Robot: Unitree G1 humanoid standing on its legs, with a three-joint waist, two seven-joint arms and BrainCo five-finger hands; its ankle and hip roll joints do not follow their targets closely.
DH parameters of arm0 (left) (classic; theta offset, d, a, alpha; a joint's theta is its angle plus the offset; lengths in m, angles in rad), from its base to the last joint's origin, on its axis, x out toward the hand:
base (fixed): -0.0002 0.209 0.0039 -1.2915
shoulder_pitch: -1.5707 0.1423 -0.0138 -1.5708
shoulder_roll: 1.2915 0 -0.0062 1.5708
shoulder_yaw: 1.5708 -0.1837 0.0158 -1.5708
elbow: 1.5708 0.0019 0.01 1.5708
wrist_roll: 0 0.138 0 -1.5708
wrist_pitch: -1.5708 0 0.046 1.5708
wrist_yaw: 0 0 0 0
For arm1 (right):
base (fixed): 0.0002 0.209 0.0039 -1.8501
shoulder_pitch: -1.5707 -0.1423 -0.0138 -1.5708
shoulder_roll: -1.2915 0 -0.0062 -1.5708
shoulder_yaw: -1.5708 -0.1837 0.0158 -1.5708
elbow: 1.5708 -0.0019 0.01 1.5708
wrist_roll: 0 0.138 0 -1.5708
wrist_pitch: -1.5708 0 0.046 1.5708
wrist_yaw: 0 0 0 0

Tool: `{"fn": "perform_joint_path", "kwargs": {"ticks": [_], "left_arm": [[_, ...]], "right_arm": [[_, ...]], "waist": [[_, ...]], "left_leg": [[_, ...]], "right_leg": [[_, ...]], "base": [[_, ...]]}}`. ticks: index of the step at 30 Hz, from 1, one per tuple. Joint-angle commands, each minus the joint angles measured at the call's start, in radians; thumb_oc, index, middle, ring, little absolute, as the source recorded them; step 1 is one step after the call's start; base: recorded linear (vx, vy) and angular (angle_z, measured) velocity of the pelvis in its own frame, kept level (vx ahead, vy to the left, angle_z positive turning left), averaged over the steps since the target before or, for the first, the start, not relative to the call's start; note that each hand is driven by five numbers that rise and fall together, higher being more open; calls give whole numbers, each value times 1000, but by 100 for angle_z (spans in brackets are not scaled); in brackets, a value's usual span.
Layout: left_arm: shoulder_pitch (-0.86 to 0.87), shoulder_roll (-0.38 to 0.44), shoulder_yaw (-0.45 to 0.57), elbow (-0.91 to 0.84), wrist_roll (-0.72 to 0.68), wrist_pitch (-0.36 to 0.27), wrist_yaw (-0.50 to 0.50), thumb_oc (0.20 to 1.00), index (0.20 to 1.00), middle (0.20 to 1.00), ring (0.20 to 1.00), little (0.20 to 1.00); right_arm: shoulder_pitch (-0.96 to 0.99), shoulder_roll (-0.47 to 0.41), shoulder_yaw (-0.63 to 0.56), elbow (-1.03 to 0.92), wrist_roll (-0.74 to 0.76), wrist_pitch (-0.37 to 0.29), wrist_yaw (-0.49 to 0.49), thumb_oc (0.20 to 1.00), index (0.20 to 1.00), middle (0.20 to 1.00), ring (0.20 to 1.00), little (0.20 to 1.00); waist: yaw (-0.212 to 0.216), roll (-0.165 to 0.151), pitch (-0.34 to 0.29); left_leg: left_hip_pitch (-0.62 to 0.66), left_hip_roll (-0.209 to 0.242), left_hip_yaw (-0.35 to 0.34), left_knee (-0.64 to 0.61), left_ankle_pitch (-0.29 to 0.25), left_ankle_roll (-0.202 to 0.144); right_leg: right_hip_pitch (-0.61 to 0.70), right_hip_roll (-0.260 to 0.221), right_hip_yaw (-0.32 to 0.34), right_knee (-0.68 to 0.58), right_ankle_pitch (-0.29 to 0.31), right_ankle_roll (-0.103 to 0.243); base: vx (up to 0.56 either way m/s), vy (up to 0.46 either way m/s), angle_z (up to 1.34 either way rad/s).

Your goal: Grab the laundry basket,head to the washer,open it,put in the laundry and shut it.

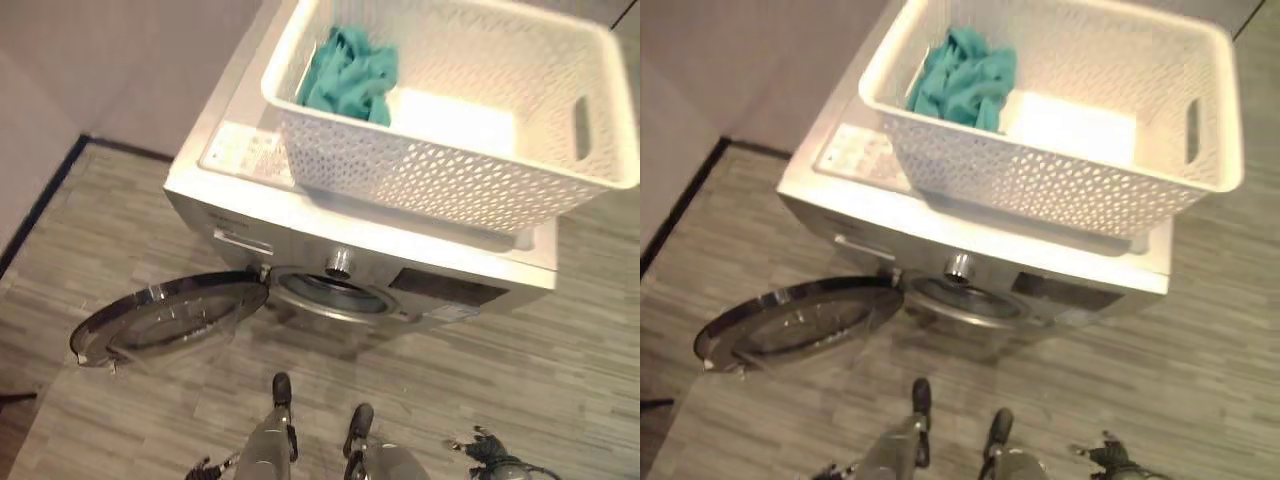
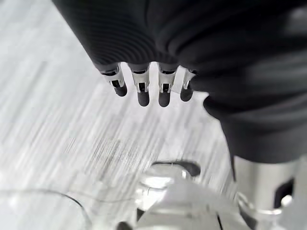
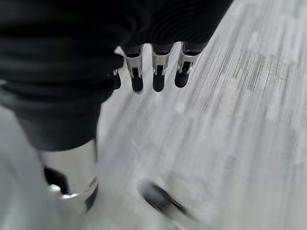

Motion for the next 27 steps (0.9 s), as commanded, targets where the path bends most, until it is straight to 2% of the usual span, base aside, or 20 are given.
{"fn": "perform_joint_path", "kwargs": {"ticks": [1, 4, 5, 8, 9, 10, 11, 13, 14, 15, 16, 17, 18, 19, 20, 21, 22, 23, 24, 27], "left_arm": [[-32, 32, 10, 31, 23, -1, -6, 1000, 1000, 1000, 1000, 1000], [-26, 45, 70, 87, 50, 13, -26, 1000, 1000, 1000, 1000, 1000], [-26, 45, 70, 87, 50, 13, -26, 1000, 1000, 1000, 1000, 1000], [-14, 65, 105, 133, 73, 16, -49, 1000, 1000, 1000, 1000, 1000], [-15, 64, 106, 133, 74, 16, -49, 1000, 1000, 1000, 1000, 1000], [-12, 73, 115, 147, 86, 16, -55, 1000, 1000, 1000, 1000, 1000], [-9, 86, 118, 153, 92, 16, -55, 1000, 1000, 1000, 1000, 1000], [-5, 103, 122, 161, 113, 14, -50, 1000, 1000, 1000, 1000, 1000], [-3, 98, 127, 161, 113, 14, -50, 1000, 1000, 1000, 1000, 1000], [2, 139, 113, 166, 123, 8, -41, 1000, 1000, 1000, 1000, 1000], [5, 132, 120, 166, 123, 7, -41, 1000, 1000, 1000, 1000, 1000], [13, 136, 124, 165, 124, 4, -38, 1000, 1000, 1000, 1000, 1000], [18, 157, 120, 165, 124, 1, -33, 1000, 1000, 1000, 1000, 1000], [19, 148, 124, 165, 123, 1, -33, 1000, 1000, 1000, 1000, 1000], [19, 197, 120, 182, 138, 8, -19, 1000, 1000, 1000, 1000, 1000], [48, 71, 130, 121, 142, 17, -5, 1000, 1000, 1000, 1000, 1000], [43, 52, 140, 121, 124, 9, -14, 1000, 1000, 1000, 1000, 1000], [30, 44, 129, 129, 107, 14, -14, 1000, 1000, 1000, 1000, 1000], [14, 55, 85, 132, 121, 21, 6, 1000, 1000, 1000, 1000, 1000], [-13, 58, 39, 92, 138, 26, -31, 1000, 1000, 1000, 1000, 1000]], "right_arm": [[-50, -154, -59, -59, 78, -30, -42, 1000, 1000, 1000, 1000, 1000], [-133, -318, -146, -112, 85, -33, -59, 1000, 1000, 1000, 1000, 1000], [-133, -318, -146, -112, 85, -33, -59, 1000, 1000, 1000, 1000, 1000], [-251, -590, -251, -149, 115, -37, -65, 1000, 1000, 1000, 1000, 1000], [-253, -592, -249, -147, 116, -37, -65, 1000, 1000, 1000, 1000, 1000], [-357, -790, -269, -144, 135, -45, -62, 1000, 1000, 1000, 1000, 1000], [-424, -901, -276, -155, 152, -53, -70, 1000, 1000, 1000, 1000, 1000], [-567, -1021, -216, -149, 173, -61, -72, 1000, 1000, 1000, 1000, 1000], [-598, -1023, -186, -141, 174, -62, -72, 1000, 1000, 1000, 1000, 1000], [-877, -1134, -25, -180, 206, -76, -79, 1000, 1000, 1000, 1000, 1000], [-934, -1132, 31, -170, 207, -77, -80, 1000, 1000, 1000, 1000, 1000], [-1122, -1143, 178, -187, 216, -82, -85, 1000, 1000, 1000, 1000, 1000], [-1230, -1161, 244, -231, 226, -92, -93, 1000, 1000, 1000, 1000, 1000], [-1291, -1157, 305, -221, 227, -91, -93, 1000, 1000, 1000, 1000, 1000], [-1608, -1152, 543, -184, 266, -135, -121, 1000, 1000, 1000, 1000, 1000], [-850, -952, 19, -782, -36, -93, -201, 1000, 1000, 1000, 1000, 1000], [-714, -845, -68, -790, -55, -77, -174, 1000, 1000, 1000, 1000, 1000], [-618, -779, -176, -961, -172, -74, -176, 1000, 1000, 1000, 1000, 1000], [-639, -630, -80, -976, -165, -101, -208, 1000, 1000, 1000, 1000, 1000], [-635, -555, 28, -957, -211, -35, -52, 1000, 1000, 1000, 1000, 1000]], "waist": [[11, 23, -33], [17, 19, -73], [17, 19, -73], [20, 3, -116], [20, 4, -115], [21, -10, -135], [25, -22, -147], [31, -35, -162], [26, -31, -161], [48, -68, -180], [42, -62, -180], [42, -67, -185], [47, -86, -190], [43, -78, -190], [48, -132, -205], [31, -23, -182], [18, 7, -170], [19, 7, -165], [40, -2, -155], [56, -9, -117]], "left_leg": [[25, 97, 30, 87, 14, -40], [75, 85, 51, 76, -2, -23], [75, 85, 51, 76, -2, -23], [136, 70, 67, 59, -33, -20], [138, 70, 68, 58, -33, -20], [159, 64, 74, 52, -47, -20], [169, 60, 77, 47, -54, -19], [190, 53, 89, 40, -66, -16], [192, 53, 91, 39, -66, -15], [216, 42, 109, 30, -88, -7], [217, 42, 111, 29, -88, -6], [224, 34, 116, 26, -97, -1], [230, 27, 117, 24, -105, 5], [230, 26, 118, 24, -106, 6], [237, 16, 114, 21, -114, 10], [247, -4, 113, 10, -129, 43], [255, -13, 109, 4, -136, 56], [262, -25, 102, -2, -144, 68], [268, -40, 95, -3, -145, 80], [259, -67, 50, 27, -150, 114]], "right_leg": [[-46, -26, 51, 124, -76, 14], [-6, -43, 49, 118, -68, 25], [-6, -43, 49, 118, -68, 25], [42, -56, 53, 107, -64, 43], [43, -56, 53, 106, -64, 43], [61, -61, 56, 97, -58, 52], [66, -65, 58, 92, -54, 59], [74, -69, 66, 87, -48, 67], [75, -69, 68, 87, -47, 67], [75, -79, 79, 89, -33, 82], [75, -80, 81, 90, -33, 82], [71, -86, 80, 95, -26, 89], [67, -94, 77, 107, -22, 96], [66, -95, 78, 108, -23, 96], [65, -103, 74, 124, -20, 102], [32, -125, 75, 189, -10, 114], [19, -136, 70, 227, -10, 117], [1, -151, 71, 274, -11, 123], [-15, -164, 65, 332, -8, 129], [-62, -147, 102, 478, -3, 126]], "base": [[143, 69, -9], [92, 86, -4], [70, 93, -12], [125, 83, -10], [117, 72, -5], [109, 79, -3], [146, 91, -8], [73, 61, -16], [82, 135, -19], [60, 106, -15], [71, 150, -31], [15, 100, -33], [15, 101, -36], [25, 96, -15], [-11, 201, -4], [-30, 283, -11], [-61, 332, -35], [-57, 268, -44], [-61, 237, -6], [-70, 175, 40]]}}
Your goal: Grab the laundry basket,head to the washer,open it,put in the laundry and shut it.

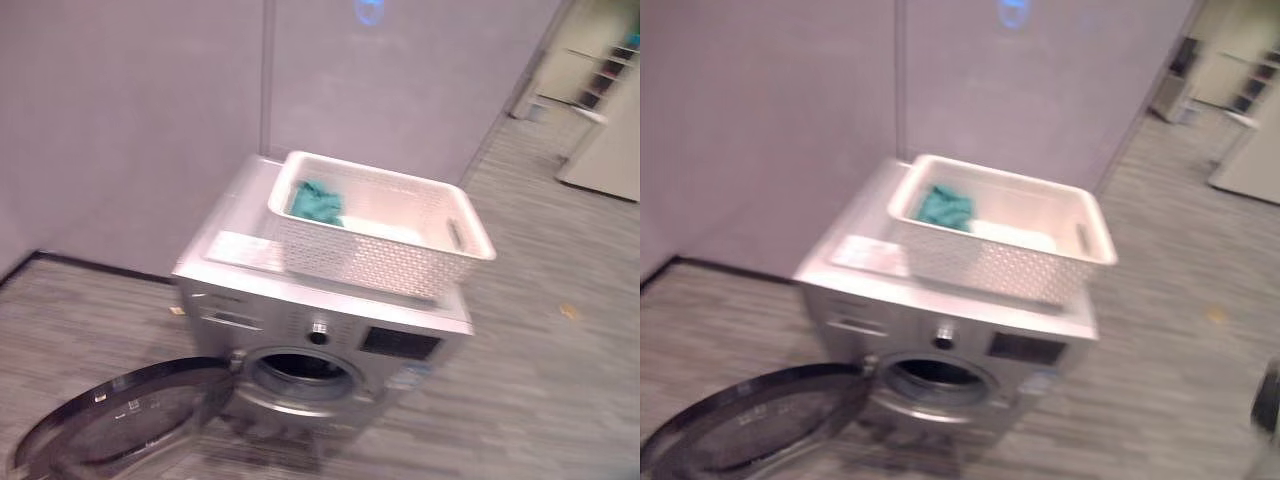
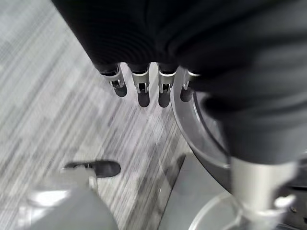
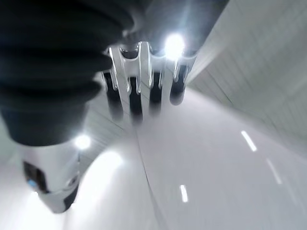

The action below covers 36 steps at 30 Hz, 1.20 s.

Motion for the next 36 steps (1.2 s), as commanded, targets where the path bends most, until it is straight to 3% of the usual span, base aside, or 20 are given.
{"fn": "perform_joint_path", "kwargs": {"ticks": [1, 4, 6, 8, 11, 15, 16, 21, 23, 25, 29, 36], "left_arm": [[-3, 23, 17, 65, 0, 15, -9, 1000, 1000, 1000, 1000, 1000], [2, 25, 5, 70, -8, 14, -27, 1000, 1000, 1000, 1000, 1000], [3, 27, 11, 80, -7, 19, -41, 1000, 1000, 1000, 1000, 1000], [10, 29, 25, 84, -3, 19, -53, 1000, 1000, 1000, 1000, 1000], [21, 40, 49, 91, -11, 15, -65, 1000, 1000, 1000, 1000, 1000], [21, 48, 54, 100, -2, 13, -61, 1000, 1000, 1000, 1000, 1000], [25, 57, 54, 107, 22, 12, -56, 1000, 1000, 1000, 1000, 1000], [38, 53, 40, 111, 32, 12, -60, 1000, 1000, 1000, 1000, 1000], [41, 47, 15, 103, 22, 12, -73, 1000, 1000, 1000, 1000, 1000], [42, 44, 18, 103, 21, 11, -73, 1000, 1000, 1000, 1000, 1000], [30, 39, -17, 87, -24, 6, -78, 1000, 1000, 1000, 1000, 1000], [32, 35, -34, 85, -34, 6, -91, 1000, 1000, 1000, 1000, 1000]], "right_arm": [[-64, -253, 78, 249, -51, 61, 148, 1000, 1000, 1000, 1000, 1000], [-38, -240, 122, 283, 9, 76, 234, 1000, 1000, 1000, 1000, 1000], [-10, -230, 135, 283, 36, 83, 283, 1000, 1000, 1000, 1000, 1000], [13, -242, 142, 278, 38, 88, 318, 1000, 1000, 1000, 1000, 1000], [-28, -272, 172, 308, 36, 93, 337, 1000, 1000, 1000, 1000, 1000], [-58, -296, 196, 319, 22, 95, 346, 1000, 1000, 1000, 1000, 1000], [-62, -329, 203, 313, 18, 95, 360, 1000, 1000, 1000, 1000, 1000], [-102, -428, 265, 343, 41, 95, 413, 1000, 1000, 1000, 1000, 1000], [-214, -460, 382, 422, 51, 94, 445, 1000, 1000, 1000, 1000, 1000], [-227, -459, 394, 427, 52, 92, 444, 1000, 1000, 1000, 1000, 1000], [-433, -416, 607, 581, 110, 78, 475, 1000, 1000, 1000, 1000, 1000], [-505, -395, 733, 631, 160, 72, 530, 1000, 1000, 1000, 1000, 1000]], "waist": [[56, 12, 35], [61, 11, 39], [64, 16, 37], [68, 18, 37], [79, -6, 31], [78, -24, 27], [79, -50, 8], [79, -66, -36], [86, -74, -50], [83, -71, -50], [114, -97, -55], [134, -124, -51]], "left_leg": [[85, -30, -5, -46, -16, 73], [98, -48, -22, -52, -23, 80], [99, -41, -39, -63, -27, 72], [107, -39, -52, -63, -40, 67], [114, -48, -79, -45, -66, 64], [123, -48, -85, -44, -71, 57], [128, -46, -95, -46, -73, 50], [136, -3, -128, -65, -61, 16], [137, 22, -140, -81, -47, 0], [138, 23, -140, -82, -47, -1], [128, 68, -161, -106, -17, -33], [113, 99, -186, -130, 10, -57]], "right_leg": [[-58, -16, 73, 121, 47, 74], [-85, -9, 76, 120, 34, 60], [-93, -28, 72, 57, 25, 54], [-101, -58, 97, -17, 54, 59], [-94, -99, 174, -205, 171, 86], [-78, -90, 214, -235, 176, 95], [-53, -76, 219, -243, 156, 102], [-2, -46, 150, -273, 137, 100], [17, -26, 127, -298, 126, 89], [18, -25, 126, -299, 126, 89], [48, 15, 95, -345, 104, 68], [62, 42, 59, -362, 88, 51]], "base": [[-24, 146, 118], [8, 63, 81], [17, -38, 17], [37, -65, -2], [87, -129, -1], [78, -122, 1], [127, -183, 17], [110, -188, 22], [50, -153, 25], [21, -81, 15], [30, -124, 8], [22, -65, 28]]}}
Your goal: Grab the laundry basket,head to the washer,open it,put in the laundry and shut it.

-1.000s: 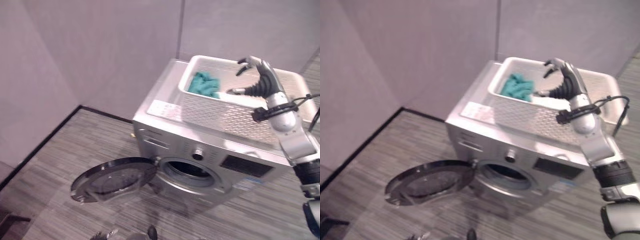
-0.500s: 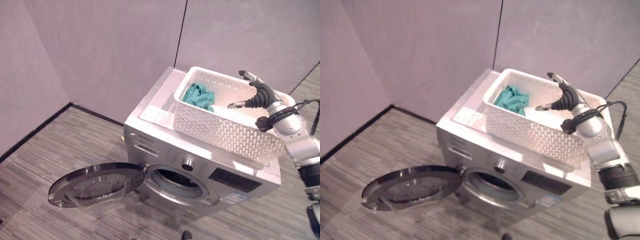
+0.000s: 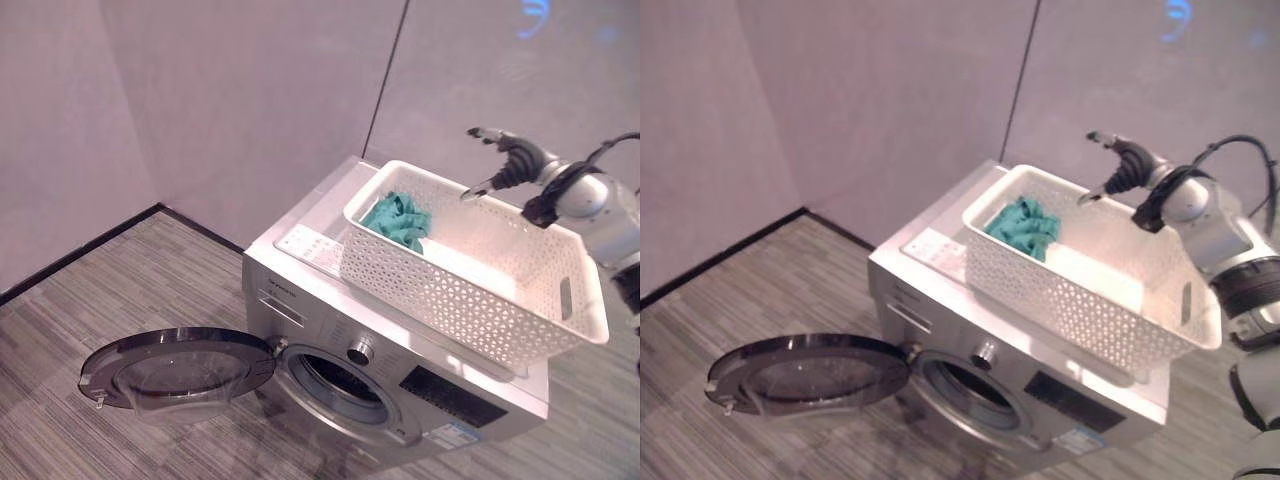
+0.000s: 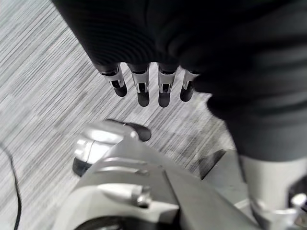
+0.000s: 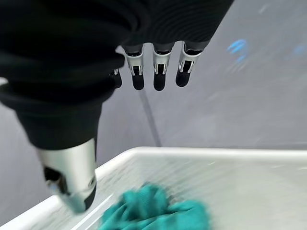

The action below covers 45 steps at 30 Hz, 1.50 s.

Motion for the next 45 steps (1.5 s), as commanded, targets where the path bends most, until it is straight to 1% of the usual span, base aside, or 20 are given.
{"fn": "perform_joint_path", "kwargs": {"ticks": [1, 3, 4, 5, 7, 9, 14, 18, 20, 24, 28, 31, 33, 34, 36, 39, 42, 43, 44, 45], "left_arm": [[-14, 10, -31, 63, 4, -7, -22, 1000, 1000, 1000, 1000, 1000], [-10, 16, -23, 73, 12, -5, -26, 1000, 1000, 1000, 1000, 1000], [-10, 16, -23, 73, 12, -5, -26, 1000, 1000, 1000, 1000, 1000], [-6, 24, -15, 81, 15, -4, -31, 1000, 1000, 1000, 1000, 1000], [-6, 28, -12, 83, 15, -4, -32, 1000, 1000, 1000, 1000, 1000], [-7, 40, -3, 79, 11, -4, -37, 1000, 1000, 1000, 1000, 1000], [-14, 47, -6, 68, 7, -4, -40, 1000, 1000, 1000, 1000, 1000], [-21, 47, -13, 56, -1, -6, -43, 1000, 1000, 1000, 1000, 1000], [-29, 44, -27, 41, -11, -7, -49, 1000, 1000, 1000, 1000, 1000], [-34, 42, -40, 28, -11, -12, -54, 1000, 1000, 1000, 1000, 1000], [-49, 45, -55, 4, -29, -16, -58, 1000, 1000, 1000, 1000, 1000], [-55, 46, -65, -3, -29, -18, -60, 1000, 1000, 1000, 1000, 1000], [-61, 44, -76, -8, -27, -18, -67, 1000, 1000, 1000, 1000, 1000], [-61, 44, -76, -8, -27, -18, -67, 1000, 1000, 1000, 1000, 1000], [-66, 39, -77, 2, -31, -16, -66, 1000, 1000, 1000, 1000, 1000], [-67, 33, -67, 19, -29, -13, -58, 1000, 1000, 1000, 1000, 1000], [-78, 25, -68, 36, -36, -16, -38, 1000, 1000, 1000, 1000, 1000], [-82, 21, -71, 38, -38, -17, -30, 1000, 1000, 1000, 1000, 1000], [-83, 22, -71, 38, -38, -17, -30, 1000, 1000, 1000, 1000, 1000], [-90, 18, -83, 32, -43, -18, -15, 1000, 1000, 1000, 1000, 1000]], "right_arm": [[-125, -33, 72, 51, 39, -32, 15, 1000, 1000, 1000, 1000, 1000], [-125, -37, 88, 41, 42, -33, 24, 1000, 1000, 1000, 1000, 1000], [-125, -37, 88, 41, 42, -33, 24, 1000, 1000, 1000, 1000, 1000], [-123, -37, 99, 45, 50, -34, 31, 1000, 1000, 1000, 1000, 1000], [-120, -36, 102, 47, 54, -36, 35, 1000, 1000, 1000, 1000, 1000], [-114, -48, 117, 58, 53, -34, 47, 1000, 1000, 1000, 1000, 1000], [-100, -64, 142, 58, 39, -31, 67, 1000, 1000, 1000, 1000, 1000], [-98, -76, 163, 56, 38, -31, 82, 1000, 1000, 1000, 1000, 1000], [-102, -96, 192, 40, 41, -32, 98, 1000, 1000, 1000, 1000, 1000], [-101, -123, 218, 14, 54, -35, 120, 1000, 1000, 1000, 1000, 1000], [-114, -134, 276, 3, 47, -35, 150, 1000, 1000, 1000, 1000, 1000], [-131, -149, 316, -10, 38, -33, 169, 1000, 1000, 1000, 1000, 1000], [-137, -189, 353, -40, 33, -35, 194, 1000, 1000, 1000, 1000, 1000], [-138, -189, 354, -40, 33, -34, 194, 1000, 1000, 1000, 1000, 1000], [-130, -199, 331, -22, 21, -38, 175, 1000, 1000, 1000, 1000, 1000], [-100, -193, 237, 20, 21, -43, 116, 1000, 1000, 1000, 1000, 1000], [-76, -138, 69, 112, 58, -53, -2, 1000, 1000, 1000, 1000, 1000], [-81, -117, 33, 136, 72, -58, -37, 1000, 1000, 1000, 1000, 1000], [-80, -118, 31, 136, 72, -58, -37, 1000, 1000, 1000, 1000, 1000], [-107, -92, -33, 153, 99, -66, -99, 1000, 1000, 1000, 1000, 1000]], "waist": [[41, -14, -4], [46, -25, 0], [46, -25, 0], [54, -34, 7], [58, -38, 11], [71, -51, 23], [82, -64, 39], [84, -68, 50], [83, -73, 62], [83, -76, 76], [96, -75, 108], [97, -73, 119], [94, -68, 135], [94, -68, 135], [89, -64, 142], [76, -61, 140], [61, -53, 131], [57, -50, 128], [54, -52, 126], [49, -41, 121]], "left_leg": [[7, 18, 14, 0, -8, 42], [3, 25, 8, -5, -2, 37], [3, 25, 8, -5, -2, 37], [-4, 30, 0, -12, 6, 32], [-10, 32, -4, -14, 11, 29], [-28, 39, -17, -19, 23, 21], [-60, 49, -39, -25, 38, 13], [-77, 53, -54, -26, 47, 9], [-95, 56, -72, -26, 53, 6], [-108, 59, -83, -24, 58, 2], [-132, 65, -97, -24, 67, -3], [-147, 65, -102, -23, 73, -5], [-165, 66, -110, -24, 79, -6], [-166, 66, -110, -24, 79, -6], [-169, 65, -110, -24, 80, -7], [-159, 62, -97, -25, 73, -3], [-143, 55, -77, -25, 63, 6], [-140, 53, -73, -25, 60, 8], [-145, 49, -76, -25, 62, 10], [-131, 48, -64, -25, 53, 13]], "right_leg": [[4, -42, 49, 28, -45, 52], [7, -36, 39, 24, -47, 49], [7, -36, 39, 24, -47, 49], [6, -31, 30, 20, -47, 47], [5, -29, 26, 19, -47, 46], [1, -23, 6, 15, -49, 44], [-12, -18, -20, 11, -51, 41], [-17, -15, -34, 12, -53, 38], [-23, -11, -49, 14, -58, 35], [-27, -9, -61, 17, -62, 33], [-40, -3, -71, 18, -64, 30], [-48, -3, -74, 17, -62, 30], [-61, -3, -81, 18, -62, 29], [-61, -3, -81, 19, -62, 29], [-65, -4, -82, 21, -62, 30], [-65, -7, -71, 19, -58, 32], [-67, -12, -49, 17, -49, 35], [-68, -13, -43, 17, -48, 34], [-71, -16, -46, 17, -47, 35], [-66, -15, -32, 16, -48, 34]], "base": [[9, -61, 18], [9, -50, 12], [2, -53, 10], [-2, -50, 8], [0, -47, 8], [-7, -61, 19], [-7, -46, 19], [-7, -30, 19], [-7, -46, 4], [0, -31, 16], [-17, -26, 6], [-16, -10, 6], [-15, -16, 16], [1, -3, 10], [8, 7, 5], [0, 0, 0], [20, 45, -5], [6, 39, -11], [24, 51, -12], [29, 51, -10]]}}
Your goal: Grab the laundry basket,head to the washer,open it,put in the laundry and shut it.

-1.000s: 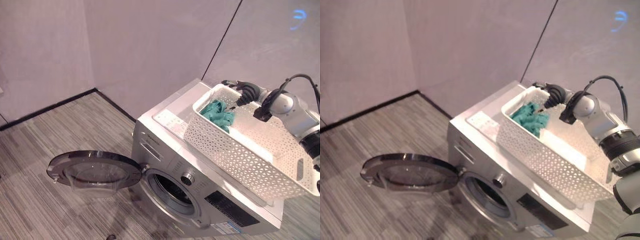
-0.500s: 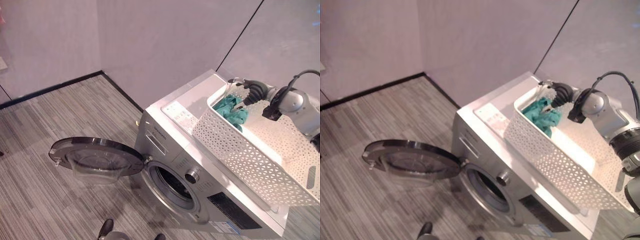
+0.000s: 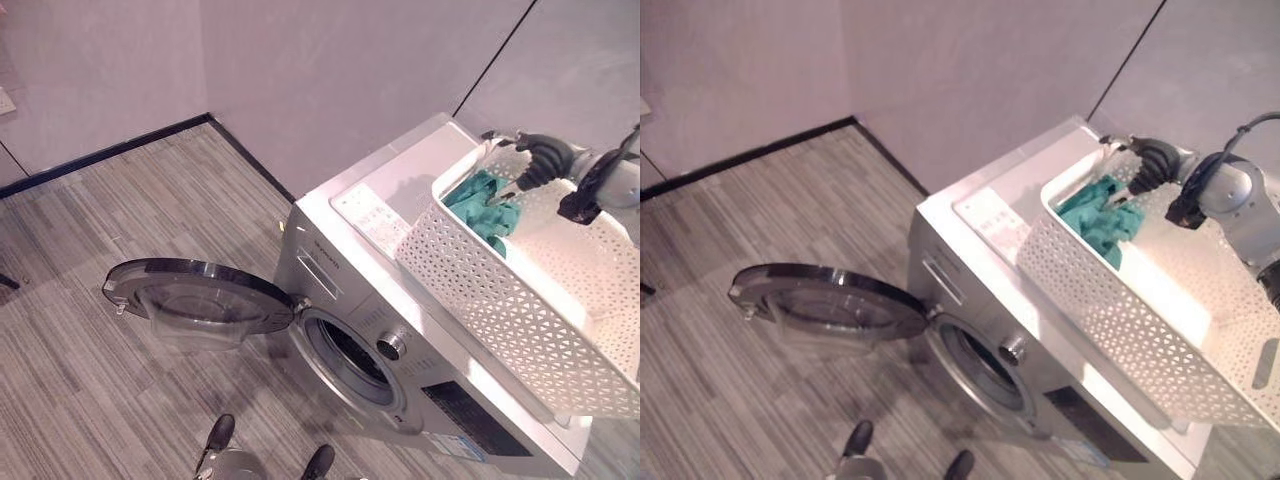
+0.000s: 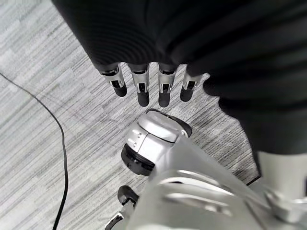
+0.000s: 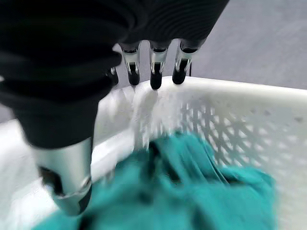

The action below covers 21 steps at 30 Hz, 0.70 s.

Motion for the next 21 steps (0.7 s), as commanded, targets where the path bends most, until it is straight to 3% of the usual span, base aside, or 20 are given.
{"fn": "perform_joint_path", "kwargs": {"ticks": [1, 9, 21], "left_arm": [[-35, -27, -48, 65, -10, -19, 30, 1000, 1000, 1000, 1000, 1000], [-21, -28, -43, 66, -12, -18, 27, 1000, 1000, 1000, 1000, 1000], [4, -33, -31, 70, 11, -14, -9, 1000, 1000, 1000, 1000, 1000]], "right_arm": [[-68, 26, -45, 66, 66, -10, -135, 1000, 1000, 1000, 1000, 1000], [-15, 11, -100, -27, 124, -9, -101, 1000, 1000, 1000, 1000, 1000], [117, -67, -24, -126, 71, 10, 29, 1000, 1000, 1000, 1000, 1000]], "waist": [[1, -3, -28], [-26, -2, -66], [-30, -20, -64]], "left_leg": [[56, 21, 86, -42, 8, 72], [85, 14, 100, -46, -8, 74], [99, 14, 97, -48, -14, 73]], "right_leg": [[28, -41, 100, 11, -37, 65], [44, -43, 109, 6, -43, 65], [55, -39, 102, 19, -57, 64]], "base": [[39, 57, -12], [30, 18, -5], [6, -1, -2]]}}
